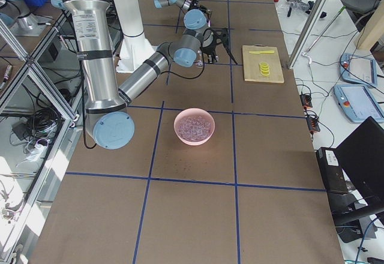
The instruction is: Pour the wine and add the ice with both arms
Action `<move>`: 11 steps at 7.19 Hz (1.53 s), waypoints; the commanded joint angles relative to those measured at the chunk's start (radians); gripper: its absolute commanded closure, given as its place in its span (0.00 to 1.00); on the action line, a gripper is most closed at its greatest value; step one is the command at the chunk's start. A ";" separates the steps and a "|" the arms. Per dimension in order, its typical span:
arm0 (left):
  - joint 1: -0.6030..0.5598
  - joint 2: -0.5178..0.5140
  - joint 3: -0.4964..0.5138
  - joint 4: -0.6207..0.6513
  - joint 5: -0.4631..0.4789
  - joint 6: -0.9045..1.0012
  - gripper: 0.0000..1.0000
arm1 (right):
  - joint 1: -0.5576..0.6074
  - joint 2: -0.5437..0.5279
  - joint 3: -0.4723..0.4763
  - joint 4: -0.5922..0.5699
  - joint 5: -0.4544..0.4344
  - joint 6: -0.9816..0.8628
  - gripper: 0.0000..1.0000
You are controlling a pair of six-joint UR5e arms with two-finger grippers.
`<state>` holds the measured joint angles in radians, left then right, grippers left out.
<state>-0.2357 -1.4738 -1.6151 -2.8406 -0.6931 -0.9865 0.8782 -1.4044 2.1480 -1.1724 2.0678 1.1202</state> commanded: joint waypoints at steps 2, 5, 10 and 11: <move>-0.007 0.117 -0.120 0.007 -0.199 0.017 0.00 | -0.033 0.160 -0.011 -0.162 0.000 0.041 1.00; -0.007 0.180 -0.208 0.090 -0.403 -0.039 0.00 | -0.057 0.226 -0.042 -0.188 0.000 0.041 1.00; -0.127 0.222 -0.552 0.649 -0.867 -0.153 0.00 | -0.151 0.393 -0.178 -0.188 -0.008 0.047 1.00; -0.198 0.221 -0.598 0.721 -0.960 -0.109 0.00 | -0.180 0.425 -0.212 -0.190 -0.015 0.047 1.00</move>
<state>-0.3529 -1.2499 -2.1693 -2.2061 -1.5331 -1.1310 0.7316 -1.0192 1.9745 -1.3611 2.0597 1.1669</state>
